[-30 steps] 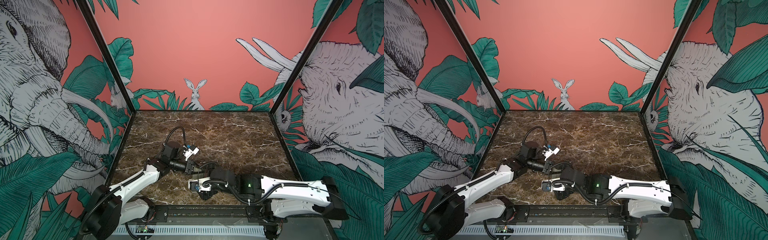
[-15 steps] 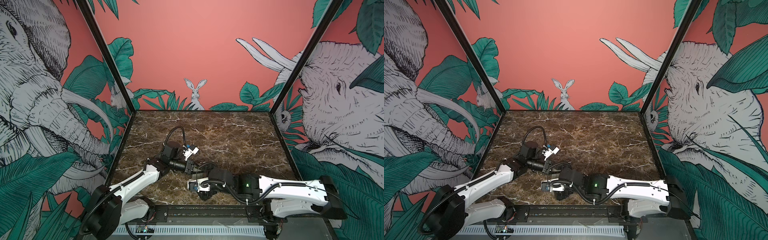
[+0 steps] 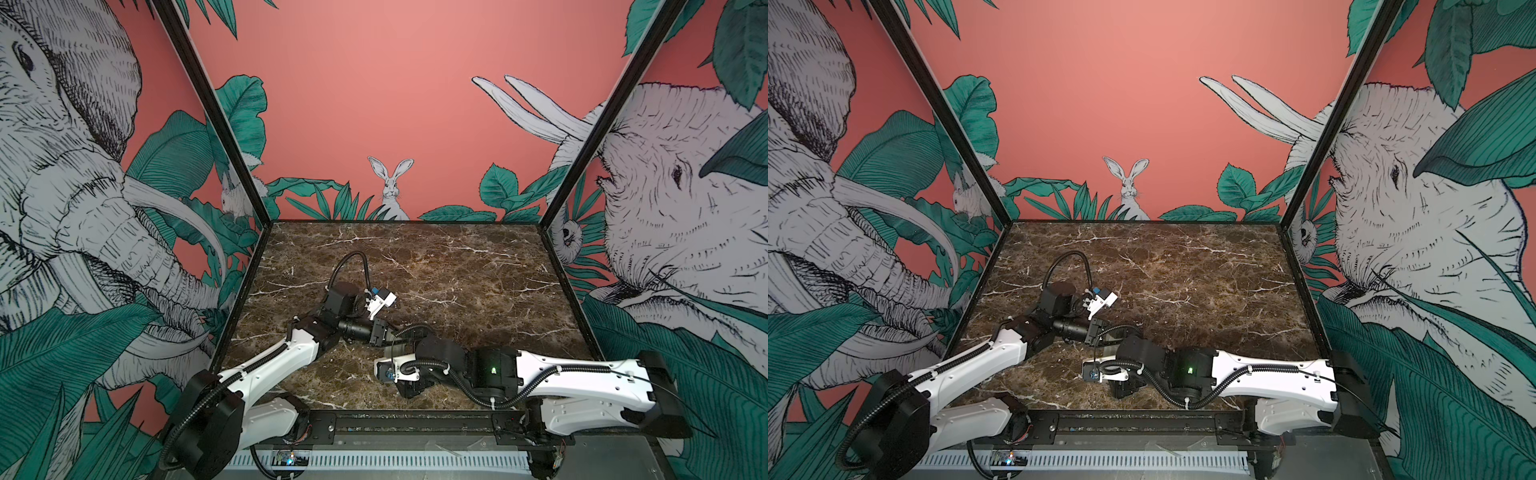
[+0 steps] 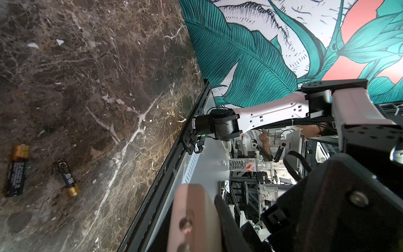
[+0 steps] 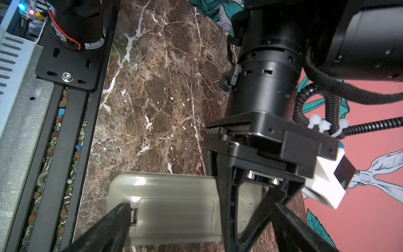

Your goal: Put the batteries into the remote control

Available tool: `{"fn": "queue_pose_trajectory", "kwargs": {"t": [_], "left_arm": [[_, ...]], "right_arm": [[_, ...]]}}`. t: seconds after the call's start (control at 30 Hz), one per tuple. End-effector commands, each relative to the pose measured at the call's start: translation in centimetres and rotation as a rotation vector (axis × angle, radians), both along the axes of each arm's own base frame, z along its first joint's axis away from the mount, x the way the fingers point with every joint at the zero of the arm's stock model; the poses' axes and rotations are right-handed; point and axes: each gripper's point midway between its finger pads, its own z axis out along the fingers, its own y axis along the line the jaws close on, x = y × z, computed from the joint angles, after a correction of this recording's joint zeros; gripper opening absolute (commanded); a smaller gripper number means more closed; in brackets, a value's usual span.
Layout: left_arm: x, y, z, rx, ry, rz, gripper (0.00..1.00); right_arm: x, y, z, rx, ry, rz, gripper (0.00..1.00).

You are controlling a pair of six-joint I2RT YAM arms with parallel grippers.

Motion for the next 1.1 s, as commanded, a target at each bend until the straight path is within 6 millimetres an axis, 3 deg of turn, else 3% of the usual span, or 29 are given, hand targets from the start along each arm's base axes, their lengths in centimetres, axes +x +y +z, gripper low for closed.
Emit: {"fn": "queue_pose_trajectory", "kwargs": {"t": [0.0,0.27,0.47,0.73,1.07], "left_arm": [[-1.3,0.2,0.8,-0.035,0.018,-0.051,0.00],[-1.3,0.2,1.0,-0.037,0.014,-0.051,0.00],[-1.1,0.2,0.9,-0.031,0.014,-0.043,0.00],[-1.1,0.1,0.7,-0.030,0.017,-0.043,0.00],[-1.1,0.1,0.8,-0.034,0.018,-0.042,0.00]], "right_arm": [[2.2,-0.5,1.7,0.003,-0.084,-0.081,0.99],[2.8,-0.3,2.7,0.012,-0.100,-0.100,0.99],[1.2,0.1,3.2,0.060,-0.029,-0.040,1.00],[-0.8,0.5,2.4,0.090,0.082,0.033,0.99],[-0.1,0.4,0.2,0.002,0.075,-0.002,0.99]]}}
